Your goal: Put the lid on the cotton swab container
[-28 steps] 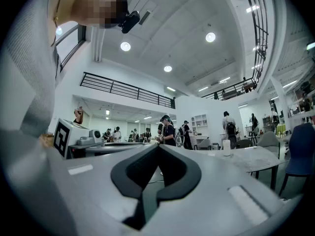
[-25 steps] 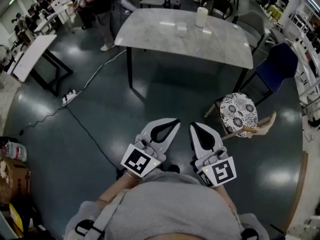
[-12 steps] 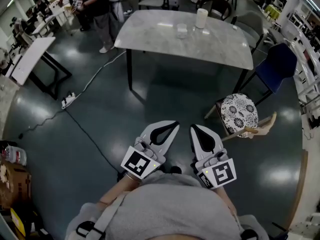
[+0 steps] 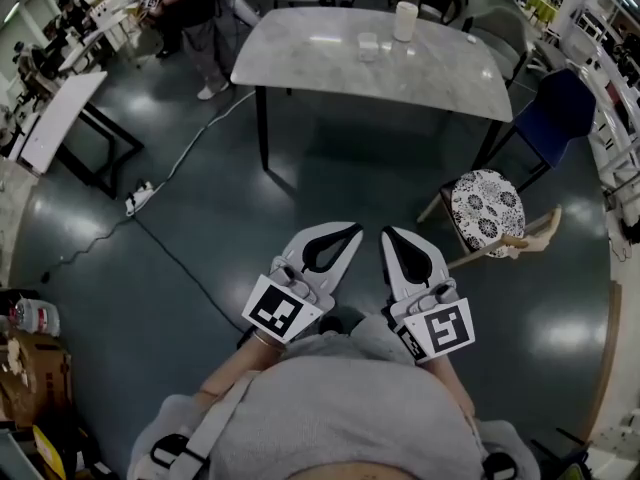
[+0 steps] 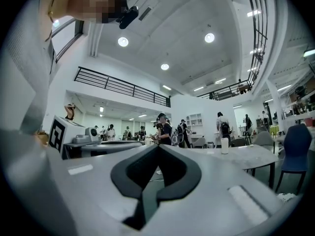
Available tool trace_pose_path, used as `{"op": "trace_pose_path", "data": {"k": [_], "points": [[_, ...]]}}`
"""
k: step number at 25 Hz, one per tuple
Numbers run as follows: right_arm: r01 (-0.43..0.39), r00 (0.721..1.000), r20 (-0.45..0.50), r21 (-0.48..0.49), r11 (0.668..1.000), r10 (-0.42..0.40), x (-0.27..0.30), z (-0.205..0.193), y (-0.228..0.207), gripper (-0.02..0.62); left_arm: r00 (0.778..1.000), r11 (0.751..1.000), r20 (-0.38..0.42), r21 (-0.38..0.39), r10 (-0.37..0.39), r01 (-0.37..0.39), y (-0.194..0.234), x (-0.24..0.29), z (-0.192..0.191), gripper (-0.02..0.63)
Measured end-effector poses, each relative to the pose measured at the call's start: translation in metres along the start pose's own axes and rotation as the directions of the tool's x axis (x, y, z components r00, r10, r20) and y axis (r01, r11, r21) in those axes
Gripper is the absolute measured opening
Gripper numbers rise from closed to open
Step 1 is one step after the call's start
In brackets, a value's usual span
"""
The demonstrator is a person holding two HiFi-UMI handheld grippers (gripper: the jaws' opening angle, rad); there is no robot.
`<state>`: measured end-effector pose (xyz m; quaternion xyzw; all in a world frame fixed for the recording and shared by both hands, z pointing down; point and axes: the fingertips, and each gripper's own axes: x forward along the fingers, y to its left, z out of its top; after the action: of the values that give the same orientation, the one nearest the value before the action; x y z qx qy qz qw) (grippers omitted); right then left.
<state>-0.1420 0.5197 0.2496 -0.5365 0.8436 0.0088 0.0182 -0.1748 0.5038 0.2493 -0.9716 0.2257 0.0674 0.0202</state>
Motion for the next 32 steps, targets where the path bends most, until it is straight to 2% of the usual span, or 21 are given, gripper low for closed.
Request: {"op": "trace_pose_path", "data": {"k": [9, 17, 27, 32], "points": [[0.052, 0.998, -0.023, 0.057, 0.997, -0.051, 0.001, -0.011, -0.010, -0.003, 0.999, 0.999, -0.031, -0.037, -0.011, 0.010, 0.007, 0.003, -0.015, -0.001], [0.038, 0.999, -0.020, 0.060, 0.997, -0.037, 0.028, -0.012, -0.039, -0.003, 1.000, 1.000, -0.021, -0.011, -0.002, 0.002, 0.035, 0.033, -0.014, -0.001], [0.000, 1.000, 0.007, 0.068, 0.998, -0.001, 0.103, -0.016, -0.130, -0.003, 1.000, 0.999, -0.012, 0.044, 0.008, -0.008, 0.101, 0.125, -0.028, 0.000], [-0.015, 1.000, 0.003, 0.071, 0.997, 0.015, 0.142, -0.013, -0.176, -0.003, 0.999, 0.998, 0.000, 0.025, 0.049, -0.049, 0.142, 0.167, -0.031, -0.002]]}}
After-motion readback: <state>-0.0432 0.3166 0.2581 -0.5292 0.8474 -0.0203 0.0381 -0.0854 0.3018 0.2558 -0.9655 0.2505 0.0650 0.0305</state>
